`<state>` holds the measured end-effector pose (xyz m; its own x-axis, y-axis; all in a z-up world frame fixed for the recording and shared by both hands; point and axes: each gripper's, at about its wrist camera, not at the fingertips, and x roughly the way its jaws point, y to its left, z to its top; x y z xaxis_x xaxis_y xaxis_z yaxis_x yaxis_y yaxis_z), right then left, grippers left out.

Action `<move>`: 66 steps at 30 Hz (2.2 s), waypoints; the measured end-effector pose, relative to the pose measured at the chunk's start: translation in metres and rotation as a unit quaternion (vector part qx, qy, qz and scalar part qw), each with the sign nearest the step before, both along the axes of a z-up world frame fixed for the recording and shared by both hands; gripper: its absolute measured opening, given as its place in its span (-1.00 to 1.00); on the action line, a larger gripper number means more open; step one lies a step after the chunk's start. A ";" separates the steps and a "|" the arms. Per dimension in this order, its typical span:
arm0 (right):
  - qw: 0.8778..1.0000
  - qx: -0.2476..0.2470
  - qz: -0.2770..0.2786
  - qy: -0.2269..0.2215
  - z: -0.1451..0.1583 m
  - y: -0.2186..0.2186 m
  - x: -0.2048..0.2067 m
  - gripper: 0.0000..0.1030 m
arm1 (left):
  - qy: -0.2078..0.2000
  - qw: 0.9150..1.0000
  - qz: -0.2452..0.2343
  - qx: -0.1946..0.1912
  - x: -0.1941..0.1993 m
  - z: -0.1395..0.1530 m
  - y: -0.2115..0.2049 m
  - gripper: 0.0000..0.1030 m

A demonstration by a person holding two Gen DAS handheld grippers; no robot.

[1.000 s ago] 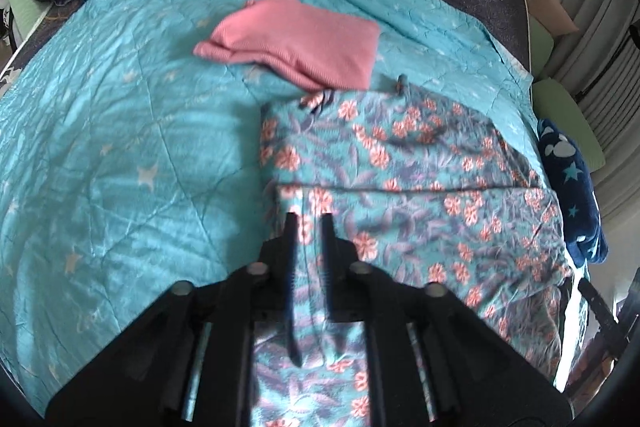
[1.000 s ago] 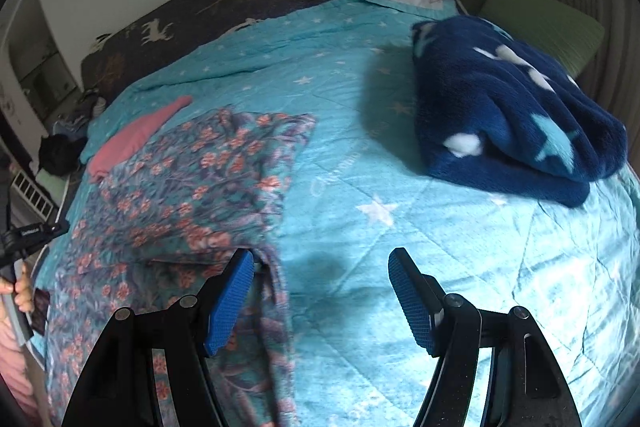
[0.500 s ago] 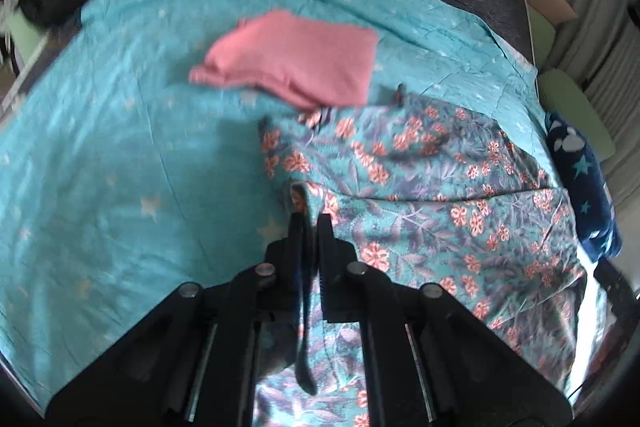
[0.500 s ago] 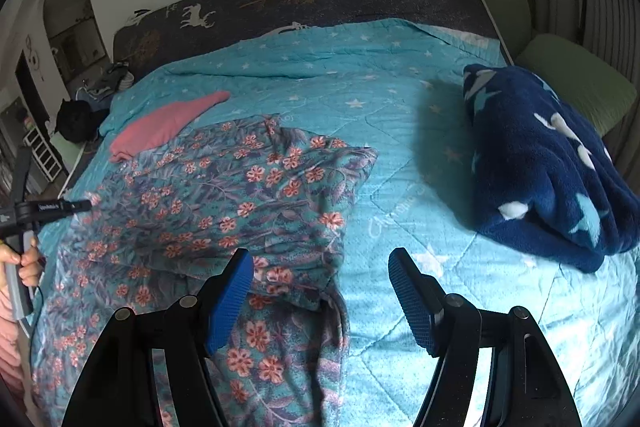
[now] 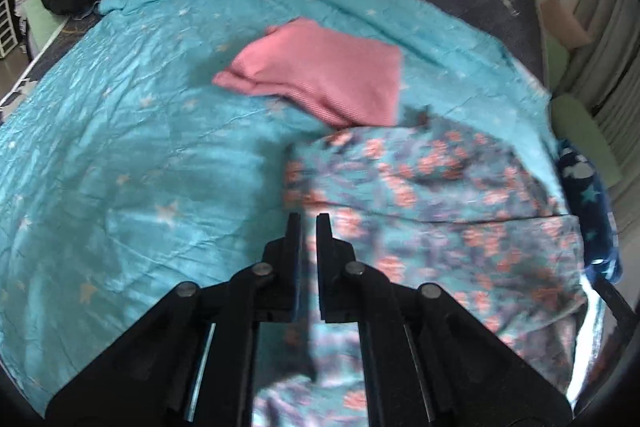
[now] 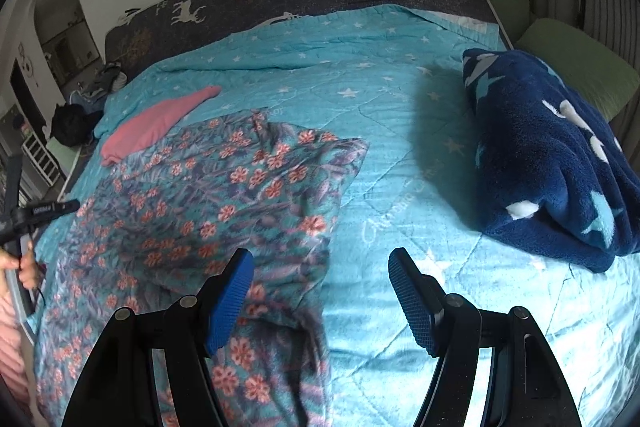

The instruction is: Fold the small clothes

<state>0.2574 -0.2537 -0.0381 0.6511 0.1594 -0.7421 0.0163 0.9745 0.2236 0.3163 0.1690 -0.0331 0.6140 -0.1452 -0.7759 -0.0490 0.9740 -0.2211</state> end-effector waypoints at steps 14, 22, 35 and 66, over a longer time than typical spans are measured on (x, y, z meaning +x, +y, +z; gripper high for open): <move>0.972 0.208 -0.001 0.109 -0.047 -0.039 0.118 0.41 | 0.072 0.997 0.022 -0.005 0.071 -0.037 0.004 0.01; 0.980 0.188 0.027 0.062 -0.041 -0.033 0.141 -0.93 | 0.039 0.999 0.036 -0.002 0.098 -0.030 -0.003 -0.89; 0.985 0.157 0.000 0.072 -0.032 -0.058 0.156 -0.24 | 0.030 0.999 -0.003 -0.027 0.104 -0.015 0.007 -0.31; 0.989 0.003 0.110 0.097 -0.027 0.087 0.239 -0.93 | 0.030 0.993 -0.077 0.083 0.147 -0.031 -0.087 -0.85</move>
